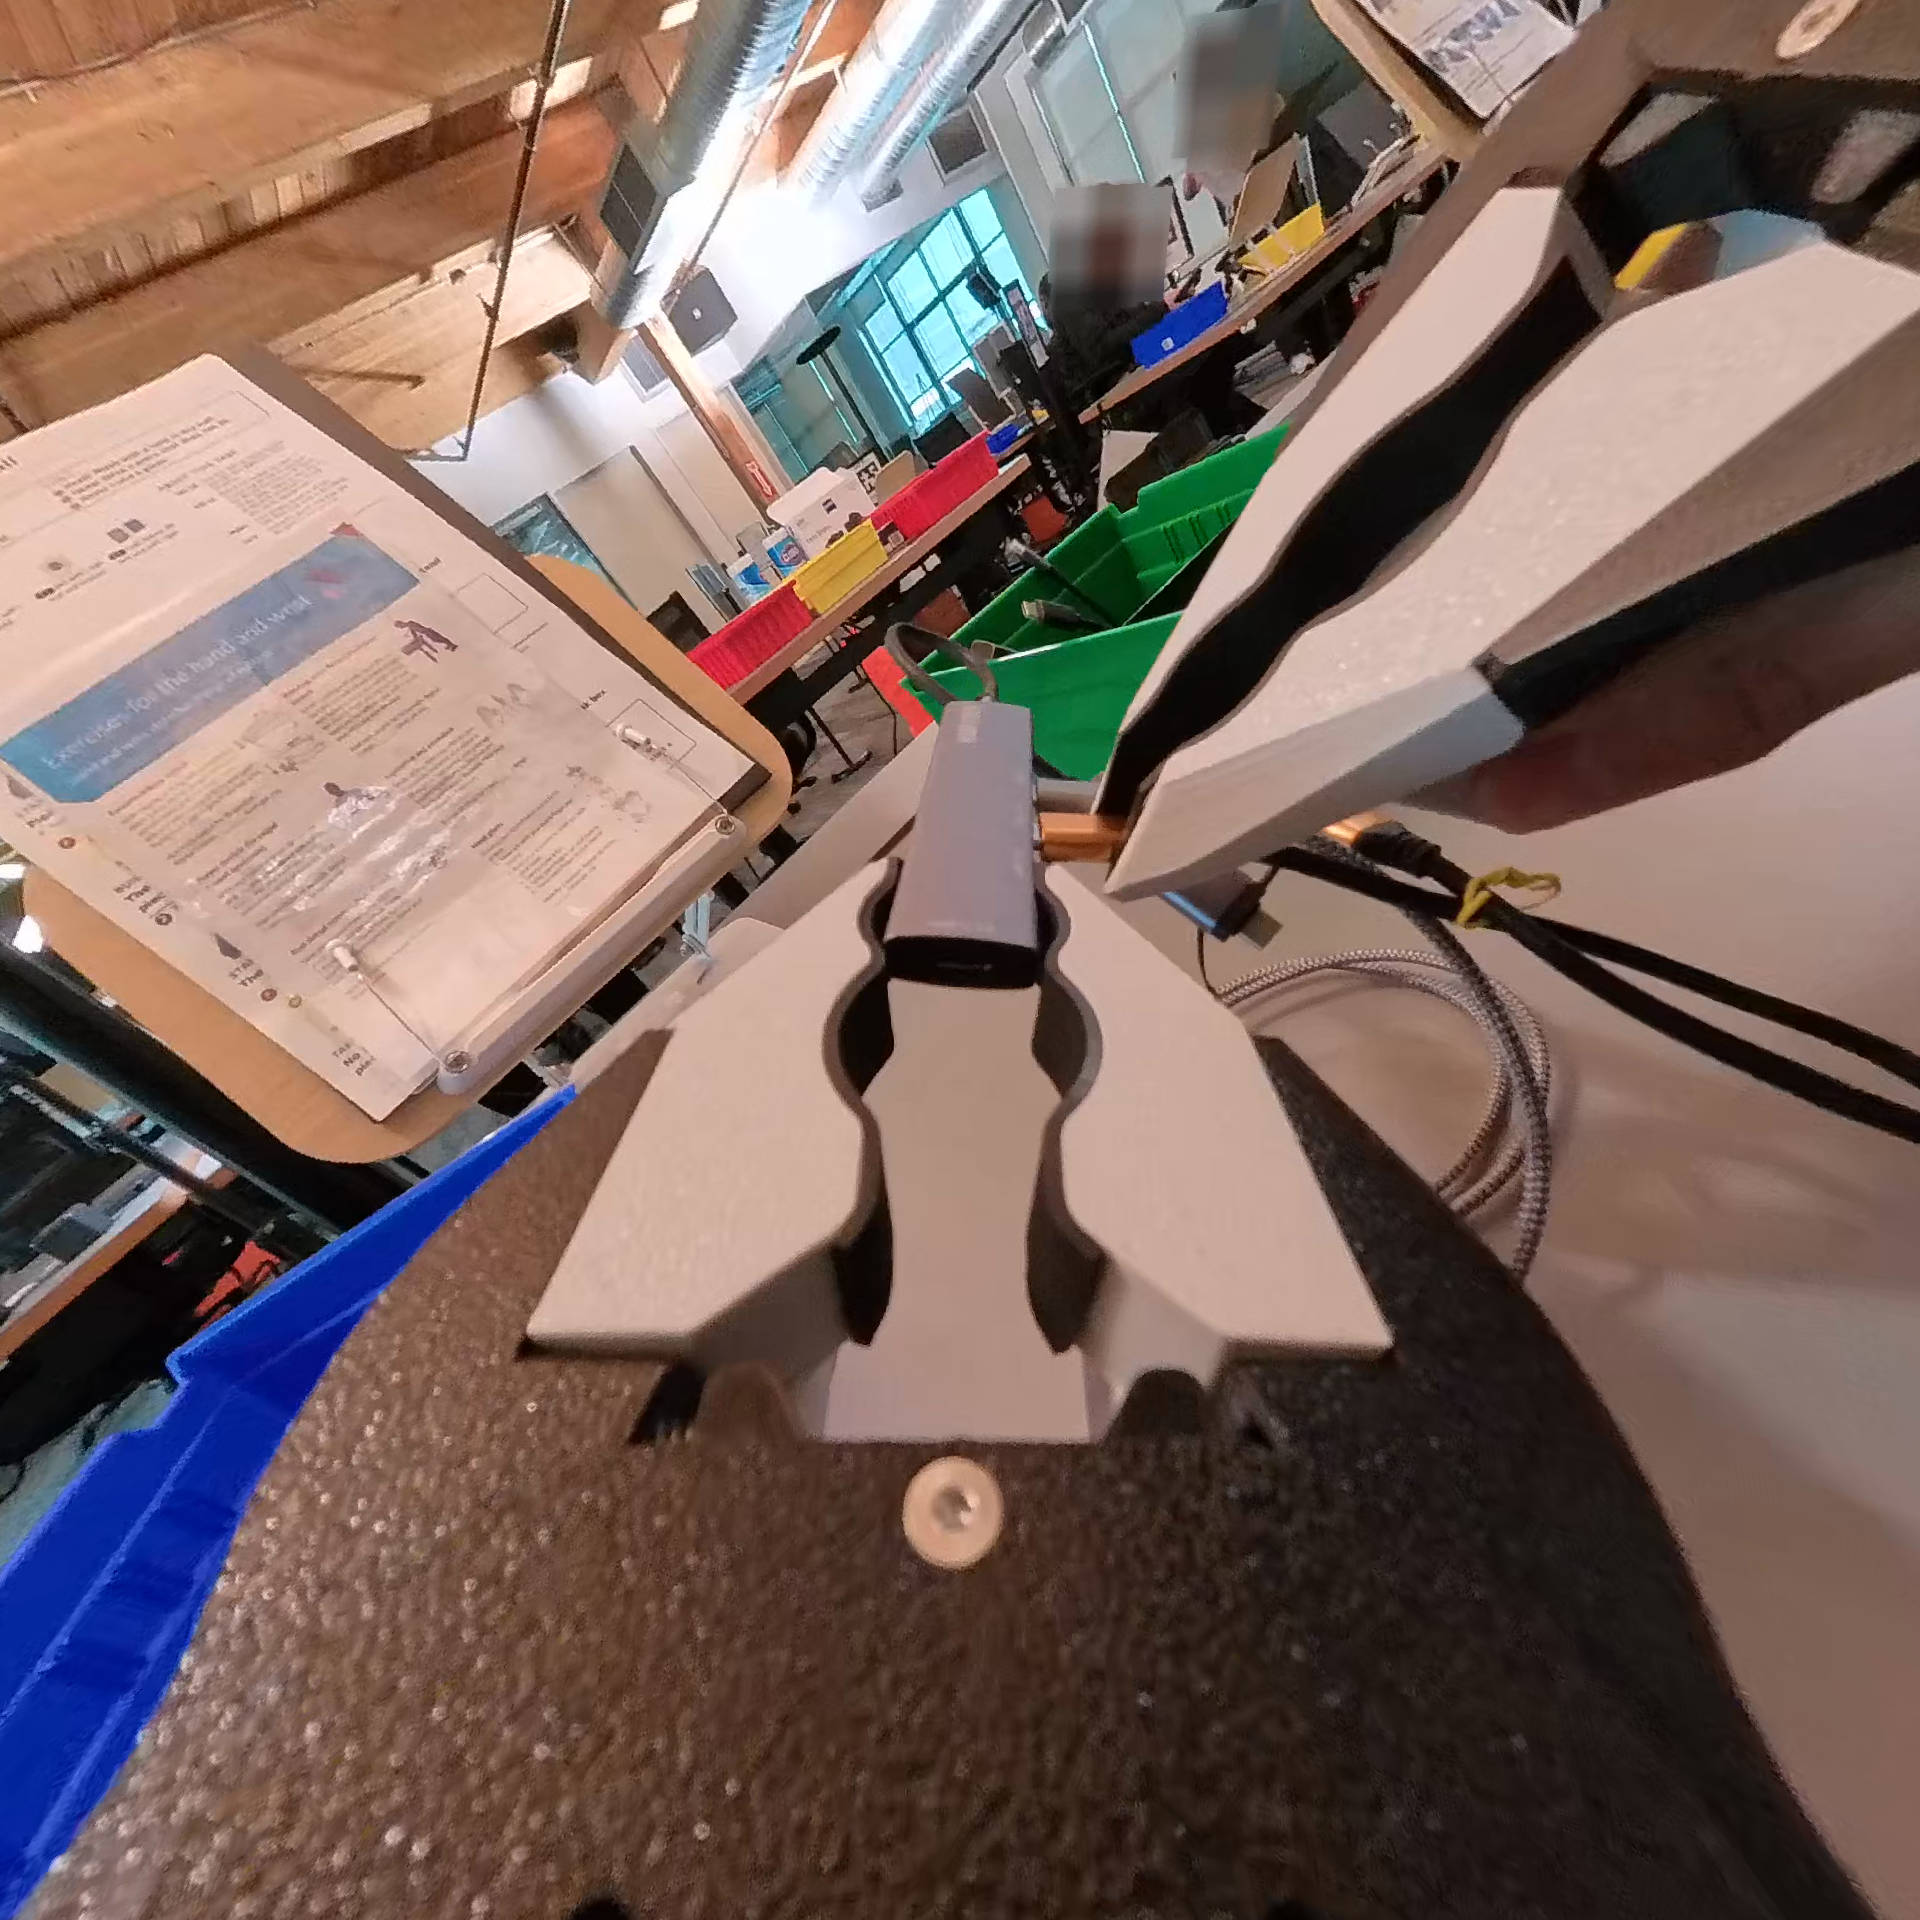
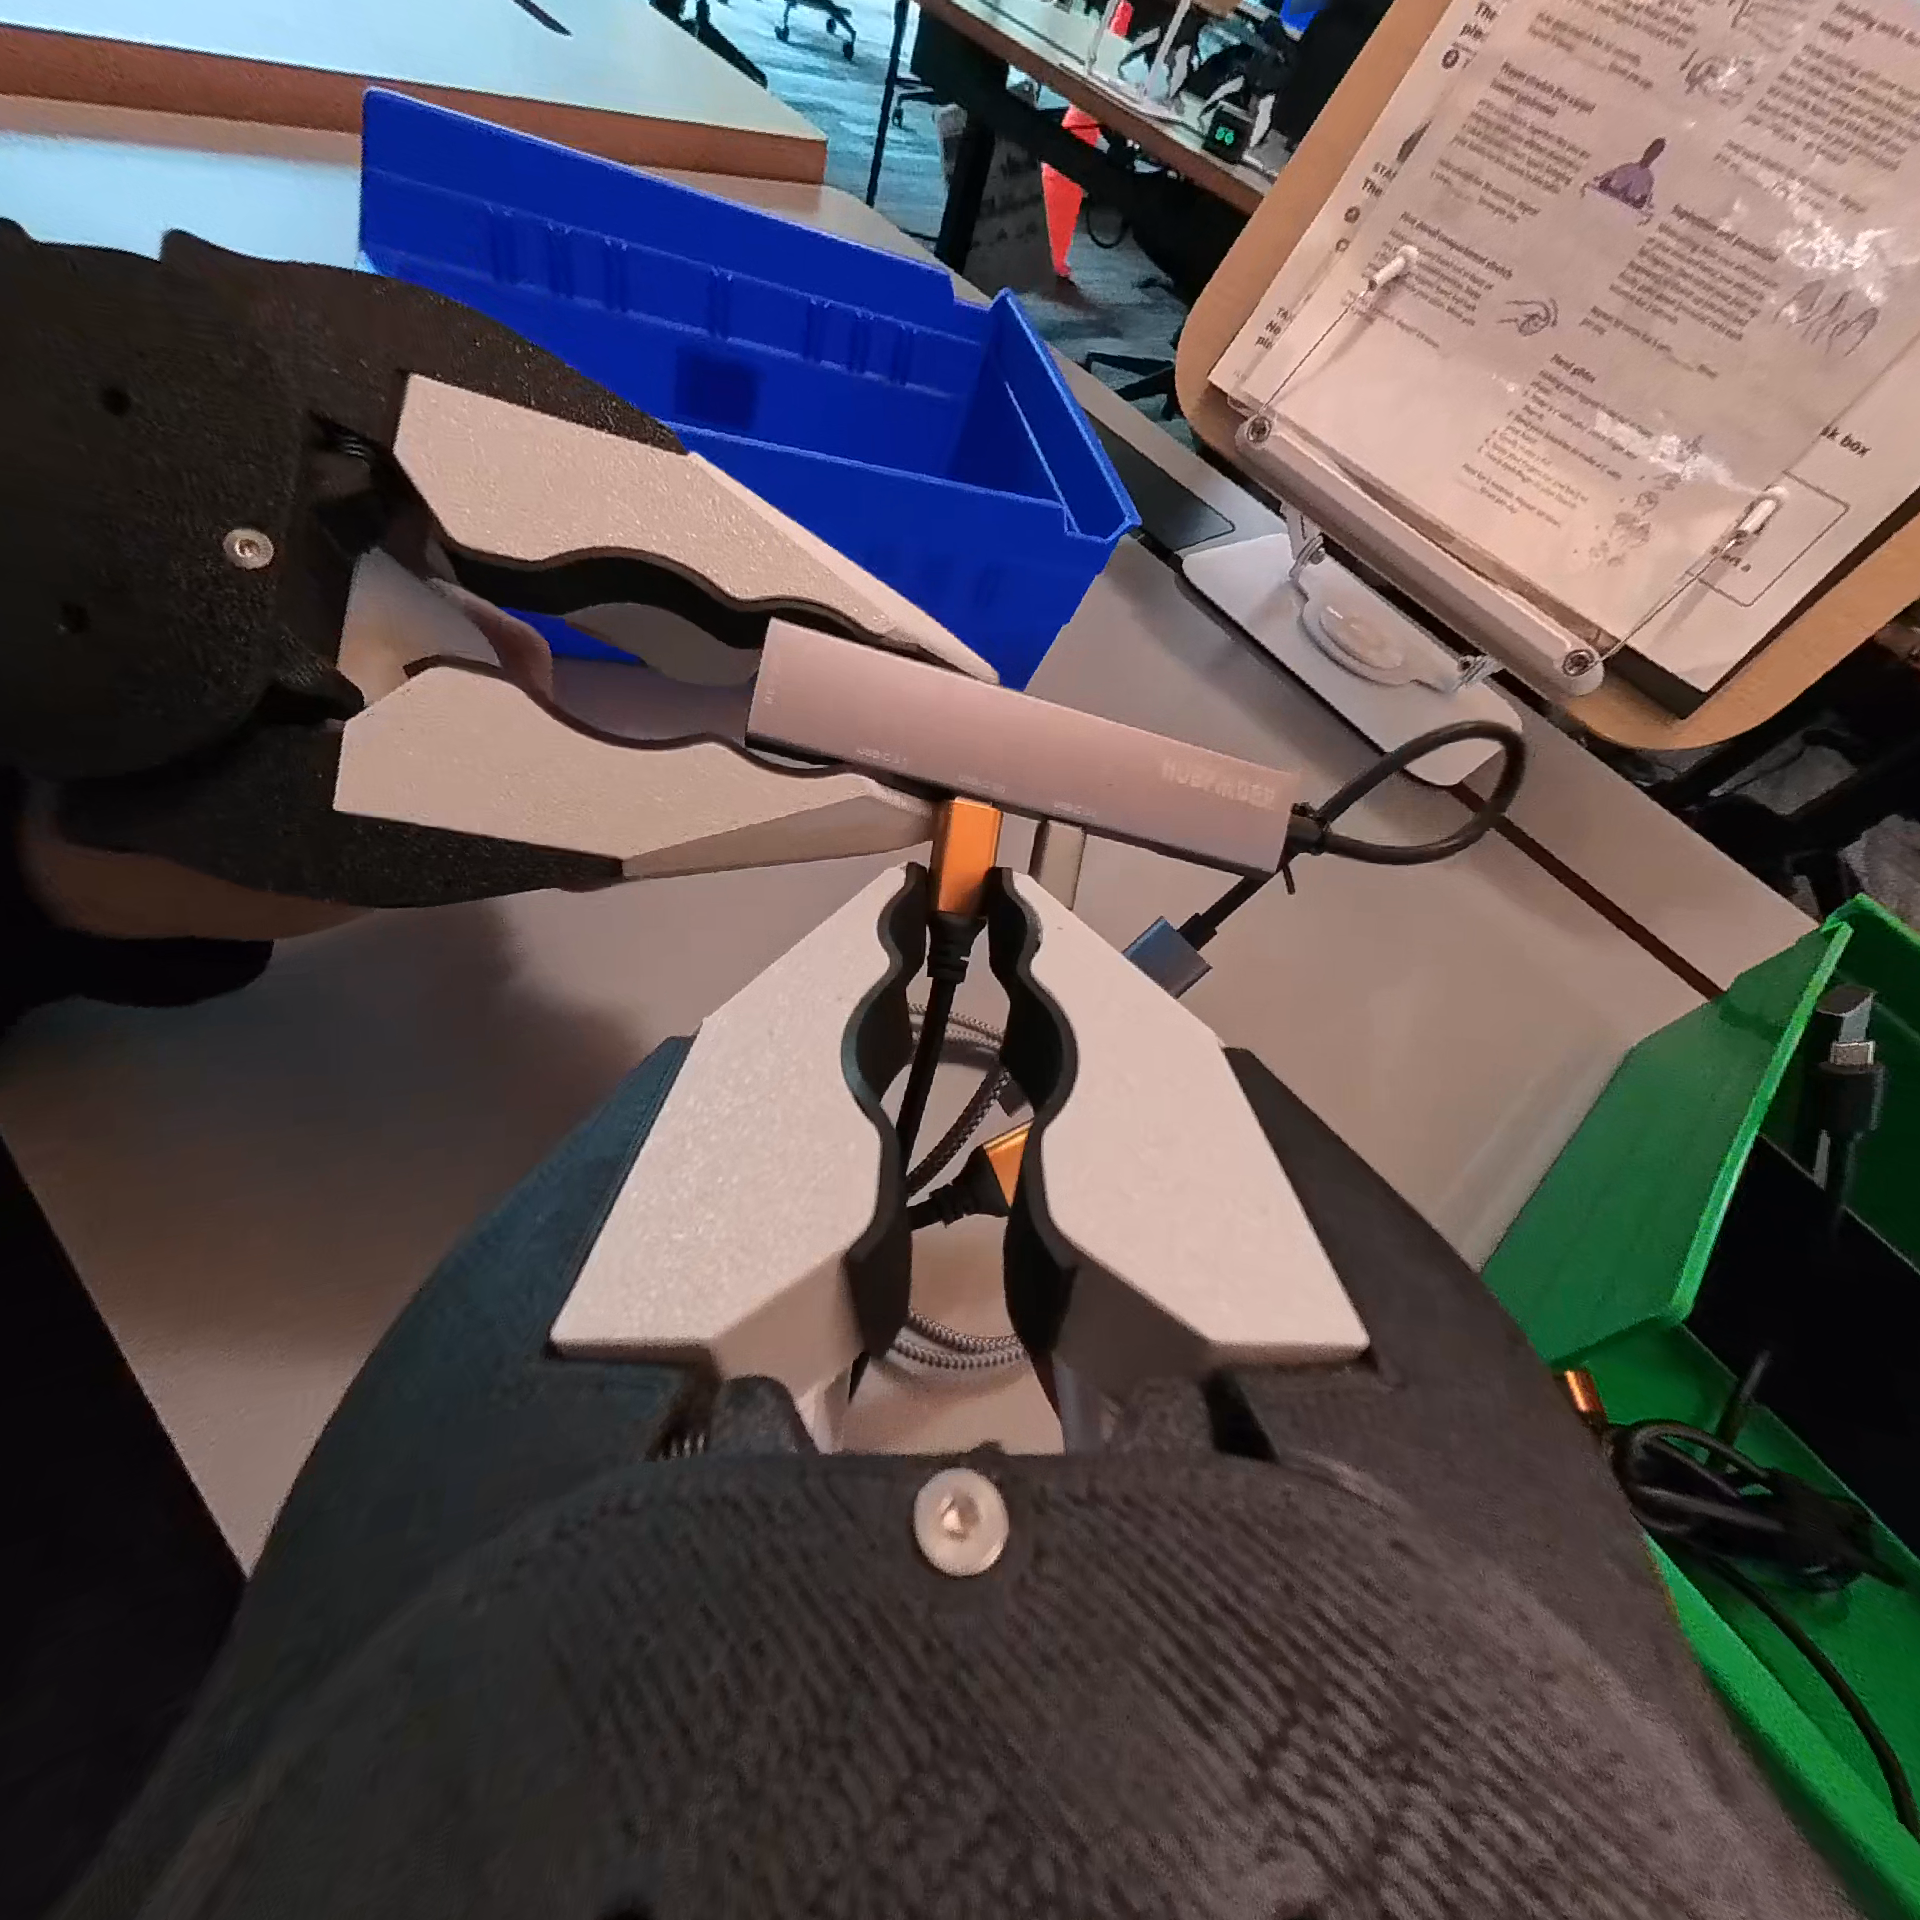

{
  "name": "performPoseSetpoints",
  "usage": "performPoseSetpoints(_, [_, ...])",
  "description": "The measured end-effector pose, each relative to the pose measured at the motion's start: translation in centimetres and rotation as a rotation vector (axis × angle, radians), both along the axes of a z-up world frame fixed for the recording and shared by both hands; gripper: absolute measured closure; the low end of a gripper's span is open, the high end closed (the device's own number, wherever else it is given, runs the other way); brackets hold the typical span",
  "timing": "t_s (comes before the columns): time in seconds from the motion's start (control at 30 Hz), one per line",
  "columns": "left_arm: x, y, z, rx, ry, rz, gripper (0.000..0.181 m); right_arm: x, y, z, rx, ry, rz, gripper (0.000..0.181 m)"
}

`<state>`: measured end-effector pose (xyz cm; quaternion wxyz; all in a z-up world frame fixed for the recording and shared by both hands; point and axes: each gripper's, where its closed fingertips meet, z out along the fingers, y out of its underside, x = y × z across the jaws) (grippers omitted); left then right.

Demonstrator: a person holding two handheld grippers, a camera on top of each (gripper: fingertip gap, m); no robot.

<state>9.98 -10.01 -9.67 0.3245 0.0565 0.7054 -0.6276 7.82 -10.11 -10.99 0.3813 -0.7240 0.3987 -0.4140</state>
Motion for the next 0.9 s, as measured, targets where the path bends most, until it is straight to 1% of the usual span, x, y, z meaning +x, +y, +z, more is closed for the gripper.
performPoseSetpoints(0.03, [-0.1,0.0,0.0,0.003,-0.005,-0.001,0.160,-0.1,-0.1,0.0,-0.008,0.006,0.000,0.169])
performPoseSetpoints(0.13, [-0.1,-0.1,0.0,-0.002,0.029,-0.013,0.160,-0.2,-0.1,-0.3,-0.024,0.028,0.008,0.169])
performPoseSetpoints(0.17, [1.2,0.6,0.5,-0.051,0.045,0.068,0.160,-1.1,-0.1,-2.4,-0.094,0.155,0.039,0.169])
performPoseSetpoints(0.2, [3.6,2.3,2.0,-0.136,0.059,0.155,0.160,-1.9,-0.2,-4.9,-0.149,0.265,0.050,0.169])
performPoseSetpoints(0.23, [5.9,4.1,3.2,-0.195,0.151,0.178,0.160,-2.1,0.2,-6.2,-0.152,0.273,0.071,0.170])
performPoseSetpoints(0.27, [7.6,5.7,4.3,-0.238,0.205,0.181,0.160,-1.8,1.0,-6.4,-0.084,0.255,0.084,0.170])
performPoseSetpoints(0.3, [8.5,7.0,5.3,-0.277,0.203,0.194,0.160,-1.7,1.9,-6.2,-0.010,0.260,0.110,0.170])
performPoseSetpoints(0.33, [8.4,7.7,6.1,-0.297,0.178,0.177,0.161,-1.5,2.3,-5.2,0.026,0.238,0.129,0.170])
performPoseSetpoints(0.4, [7.2,8.1,7.4,-0.311,0.151,0.148,0.161,-1.2,1.8,-2.1,0.056,0.142,0.125,0.170])
performPoseSetpoints(0.43, [6.4,8.1,8.1,-0.314,0.121,0.130,0.161,-1.8,1.9,-0.9,0.078,0.130,0.167,0.170])
performPoseSetpoints(0.47, [5.9,8.3,8.9,-0.321,0.085,0.131,0.161,-3.2,2.8,-0.2,0.101,0.151,0.270,0.170])
performPoseSetpoints(0.5, [5.6,8.5,9.5,-0.326,0.050,0.137,0.161,-4.9,3.2,-0.1,0.120,0.212,0.348,0.170])
performPoseSetpoints(0.53, [5.5,8.6,9.9,-0.331,0.030,0.139,0.161,-5.7,2.6,0.1,0.113,0.235,0.344,0.170])
performPoseSetpoints(0.57, [5.5,8.8,10.0,-0.341,0.030,0.146,0.160,-6.0,1.2,0.5,0.069,0.217,0.300,0.170])
performPoseSetpoints(0.63, [5.7,9.2,10.3,-0.362,0.062,0.144,0.161,-5.8,-2.4,1.9,0.007,0.147,0.150,0.170])
performPoseSetpoints(0.7, [5.6,9.9,11.2,-0.428,0.123,0.110,0.161,-5.5,-5.1,3.9,0.014,0.049,0.030,0.170])
performPoseSetpoints(0.73, [5.3,10.2,11.8,-0.460,0.166,0.069,0.161,-5.3,-6.4,5.0,0.018,-0.023,-0.034,0.170])
performPoseSetpoints(0.8, [4.7,10.6,12.9,-0.507,0.238,0.004,0.160,-5.4,-7.7,6.5,-0.005,-0.133,-0.088,0.170])
performPoseSetpoints(0.83, [4.5,10.8,13.2,-0.517,0.248,-0.015,0.160,-5.5,-8.5,7.4,-0.027,-0.182,-0.125,0.170])
performPoseSetpoints(0.87, [4.4,10.8,13.3,-0.509,0.249,-0.021,0.160,-5.8,-9.6,8.2,-0.057,-0.217,-0.165,0.170])
performPoseSetpoints(0.9, [4.5,10.8,13.2,-0.494,0.245,-0.015,0.160,-6.1,-10.6,8.6,-0.088,-0.216,-0.192,0.170])
